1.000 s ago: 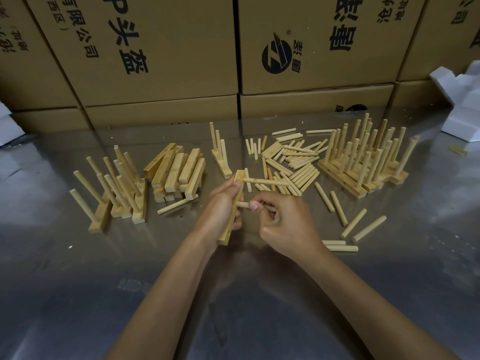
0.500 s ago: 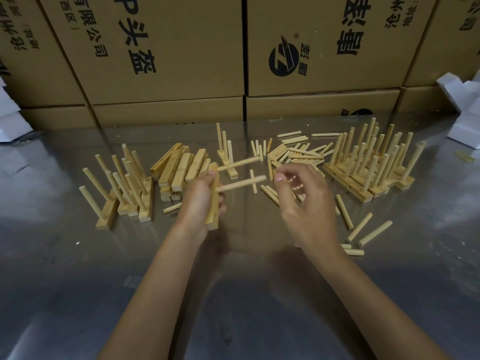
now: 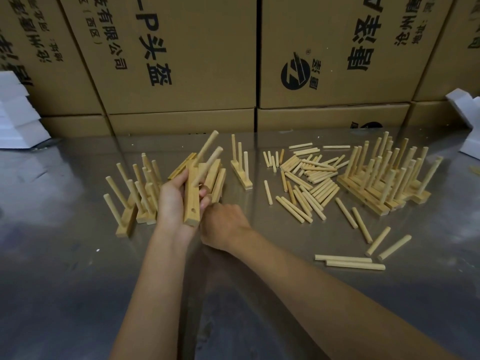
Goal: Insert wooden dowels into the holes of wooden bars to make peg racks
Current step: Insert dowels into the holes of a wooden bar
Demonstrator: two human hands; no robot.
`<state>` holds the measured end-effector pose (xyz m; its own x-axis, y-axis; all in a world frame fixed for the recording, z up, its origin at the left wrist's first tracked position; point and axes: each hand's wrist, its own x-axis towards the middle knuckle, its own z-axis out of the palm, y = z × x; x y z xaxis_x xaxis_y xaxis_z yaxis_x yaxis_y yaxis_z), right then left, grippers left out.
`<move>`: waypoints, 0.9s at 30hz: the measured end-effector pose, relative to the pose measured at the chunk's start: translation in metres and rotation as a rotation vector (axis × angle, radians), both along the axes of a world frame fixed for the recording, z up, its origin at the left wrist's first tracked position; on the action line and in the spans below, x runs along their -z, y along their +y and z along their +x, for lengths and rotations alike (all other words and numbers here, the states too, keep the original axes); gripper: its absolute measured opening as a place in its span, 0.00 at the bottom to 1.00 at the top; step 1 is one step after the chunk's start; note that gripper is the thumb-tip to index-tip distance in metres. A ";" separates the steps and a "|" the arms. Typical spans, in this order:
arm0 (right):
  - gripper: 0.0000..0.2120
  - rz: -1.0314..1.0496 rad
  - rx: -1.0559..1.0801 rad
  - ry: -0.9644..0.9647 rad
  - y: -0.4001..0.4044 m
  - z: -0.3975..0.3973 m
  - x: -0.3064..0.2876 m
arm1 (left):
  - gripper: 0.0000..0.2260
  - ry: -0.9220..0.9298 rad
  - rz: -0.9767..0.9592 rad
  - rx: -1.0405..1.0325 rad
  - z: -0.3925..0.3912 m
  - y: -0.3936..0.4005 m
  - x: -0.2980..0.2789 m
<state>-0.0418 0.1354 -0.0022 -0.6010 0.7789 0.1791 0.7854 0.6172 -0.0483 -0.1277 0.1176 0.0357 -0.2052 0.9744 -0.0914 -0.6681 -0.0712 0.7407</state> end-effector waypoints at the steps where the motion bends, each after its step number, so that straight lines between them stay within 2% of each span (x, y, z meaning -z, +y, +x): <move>1: 0.11 0.006 -0.001 -0.002 0.000 0.001 0.001 | 0.12 0.002 0.001 0.006 -0.002 -0.001 0.000; 4: 0.10 0.064 -0.056 -0.062 -0.008 0.017 0.000 | 0.10 0.029 -0.005 0.021 0.001 -0.001 0.001; 8: 0.10 0.185 -0.204 -0.234 -0.026 0.059 -0.010 | 0.09 0.034 -0.014 0.042 0.005 -0.001 0.001; 10: 0.09 0.173 -0.164 -0.201 -0.032 0.085 -0.016 | 0.09 0.051 -0.028 0.040 0.007 -0.001 0.002; 12: 0.08 0.131 -0.073 -0.007 -0.036 0.114 -0.021 | 0.09 0.075 -0.046 0.036 0.011 0.000 0.004; 14: 0.05 0.055 0.050 0.396 -0.045 0.135 -0.025 | 0.09 0.110 -0.069 0.037 0.018 0.002 0.007; 16: 0.07 -0.122 0.107 0.900 -0.048 0.146 -0.029 | 0.09 0.155 -0.088 0.045 0.027 0.003 0.009; 17: 0.07 -0.235 0.077 1.056 -0.048 0.149 -0.029 | 0.08 0.179 -0.094 0.052 0.033 0.003 0.010; 18: 0.08 -0.313 0.025 1.121 -0.048 0.150 -0.029 | 0.08 0.200 -0.099 0.058 0.038 0.003 0.011; 22: 0.15 -0.364 -0.144 0.987 -0.049 0.145 -0.015 | 0.09 0.282 -0.127 0.052 0.051 0.003 0.014; 27: 0.10 -0.177 -0.183 0.798 -0.048 0.137 0.000 | 0.09 0.247 -0.161 0.054 0.060 0.000 0.016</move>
